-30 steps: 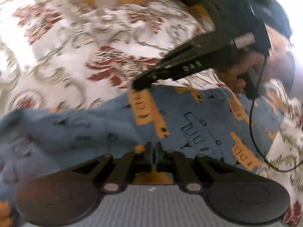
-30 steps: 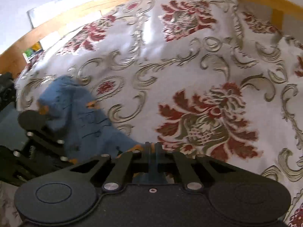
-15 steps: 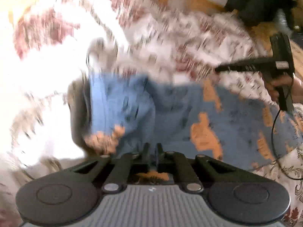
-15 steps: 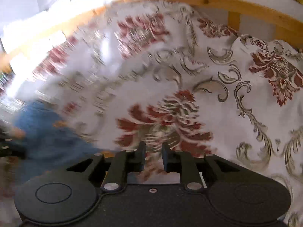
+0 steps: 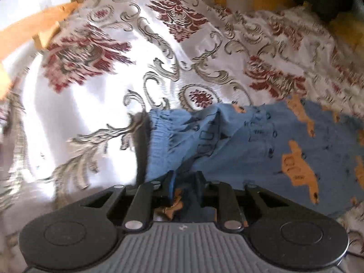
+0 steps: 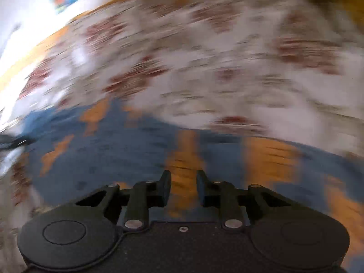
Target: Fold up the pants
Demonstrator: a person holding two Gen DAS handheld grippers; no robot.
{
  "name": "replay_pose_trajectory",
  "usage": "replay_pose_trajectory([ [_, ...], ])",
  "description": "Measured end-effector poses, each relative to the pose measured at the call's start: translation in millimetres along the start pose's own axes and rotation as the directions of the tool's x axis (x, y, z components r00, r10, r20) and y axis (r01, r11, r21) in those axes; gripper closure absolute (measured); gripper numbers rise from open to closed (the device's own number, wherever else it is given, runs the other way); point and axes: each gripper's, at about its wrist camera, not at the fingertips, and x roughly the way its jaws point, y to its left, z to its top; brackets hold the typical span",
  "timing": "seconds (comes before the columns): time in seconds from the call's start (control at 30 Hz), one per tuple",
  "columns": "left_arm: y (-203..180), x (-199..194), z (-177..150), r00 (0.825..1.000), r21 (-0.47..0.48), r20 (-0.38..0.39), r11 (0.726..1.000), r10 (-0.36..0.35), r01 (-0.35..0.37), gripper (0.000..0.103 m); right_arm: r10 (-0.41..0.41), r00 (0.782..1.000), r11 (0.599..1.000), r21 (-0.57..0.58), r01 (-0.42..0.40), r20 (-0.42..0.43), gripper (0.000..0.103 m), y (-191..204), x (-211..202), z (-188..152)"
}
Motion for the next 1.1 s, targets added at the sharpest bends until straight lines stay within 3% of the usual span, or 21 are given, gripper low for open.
replay_pose_trajectory([
  [0.07, -14.2, -11.1, -0.5, 0.997, 0.024, -0.01, 0.997, 0.073, -0.073, 0.077, -0.142, 0.989, 0.987, 0.083, 0.139, 0.034, 0.033, -17.3, -23.9, -10.0],
  [0.1, -24.8, -16.7, -0.2, 0.993, 0.043, -0.011, 0.992, 0.119, -0.119, 0.071, -0.178, 0.982, 0.977, 0.128, 0.169, 0.06, 0.026, -25.0, -38.0, -16.8],
  [0.17, -40.1, -32.6, -3.0, 0.986, 0.047, 0.019, 0.985, 0.165, -0.166, 0.032, -0.234, 0.966, 0.955, 0.211, 0.207, 0.112, 0.018, -34.1, -63.7, -29.0],
  [0.2, -54.7, -40.6, 0.2, 0.983, 0.056, 0.059, 0.982, 0.176, -0.179, 0.026, -0.267, 0.953, 0.939, 0.261, 0.224, 0.141, 0.016, -37.6, -75.5, -36.3],
  [0.27, -81.5, -51.7, 10.1, 0.984, 0.114, 0.129, 0.984, 0.122, -0.137, 0.023, -0.332, 0.926, 0.896, 0.367, 0.25, 0.181, 0.014, -46.6, -92.9, -51.7],
  [0.33, -117.0, -55.6, 30.1, 0.987, 0.202, 0.161, 0.979, -0.007, -0.026, 0.023, -0.367, 0.91, 0.848, 0.473, 0.241, 0.194, 0.014, -53.9, -103.6, -65.1],
  [0.4, -157.7, -55.0, 56.1, 0.974, 0.296, 0.158, 0.949, -0.162, 0.11, 0.023, -0.376, 0.904, 0.805, 0.556, 0.209, 0.205, 0.014, -61.4, -115.6, -81.5],
  [0.5, -226.1, -55.2, 100.1, 0.911, 0.423, 0.09, 0.844, -0.402, 0.331, 0.016, -0.367, 0.899, 0.745, 0.654, 0.131, 0.238, 0.01, -71.9, -122.1, -105.0],
  [0.57, -276.4, -57.8, 129.5, 0.868, 0.472, 0.003, 0.766, -0.496, 0.436, 0.014, -0.37, 0.896, 0.702, 0.705, 0.097, 0.245, 0.009, -82.4, -120.4, -113.8],
  [0.63, -325.2, -62.7, 151.0, 0.848, 0.522, -0.086, 0.702, -0.522, 0.485, 0.011, -0.37, 0.888, 0.649, 0.76, 0.038, 0.271, 0.009, -92.8, -120.8, -121.1],
  [0.7, -370.2, -69.7, 163.9, 0.842, 0.596, -0.169, 0.627, -0.512, 0.501, 0.009, -0.361, 0.884, 0.594, 0.804, -0.028, 0.297, 0.009, -104.2, -121.2, -129.4],
  [0.8, -428.8, -77.3, 159.8, 0.836, 0.718, -0.238, 0.49, -0.495, 0.495, 0.007, -0.376, 0.864, 0.517, 0.85, -0.104, 0.335, 0.015, -116.6, -124.9, -138.7],
  [0.87, -461.2, -70.1, 148.3, 0.811, 0.778, -0.263, 0.382, -0.523, 0.499, 0.007, -0.393, 0.856, 0.483, 0.868, -0.118, 0.335, 0.021, -120.9, -122.9, -139.3],
  [0.9, -475.3, -63.2, 142.0, 0.798, 0.796, -0.27, 0.341, -0.539, 0.5, 0.008, -0.399, 0.857, 0.475, 0.873, -0.113, 0.328, 0.023, -122.1, -121.1, -138.9],
  [0.97, -501.7, -36.0, 132.4, 0.786, 0.791, -0.305, 0.316, -0.537, 0.523, 0.016, -0.404, 0.858, 0.473, 0.875, -0.1, 0.316, 0.028, -123.0, -118.7, -139.1],
  [1.0, -511.0, -22.3, 131.3, 0.771, 0.768, -0.342, 0.313, -0.537, 0.559, 0.018, -0.404, 0.86, 0.478, 0.874, -0.092, 0.312, 0.029, -123.0, -116.7, -138.1],
  [1.1, -524.8, 14.1, 132.9, 0.723, 0.683, -0.408, 0.339, -0.558, 0.647, 0.021, -0.418, 0.861, 0.447, 0.891, -0.084, 0.291, 0.044, -127.1, -111.7, -136.5],
])
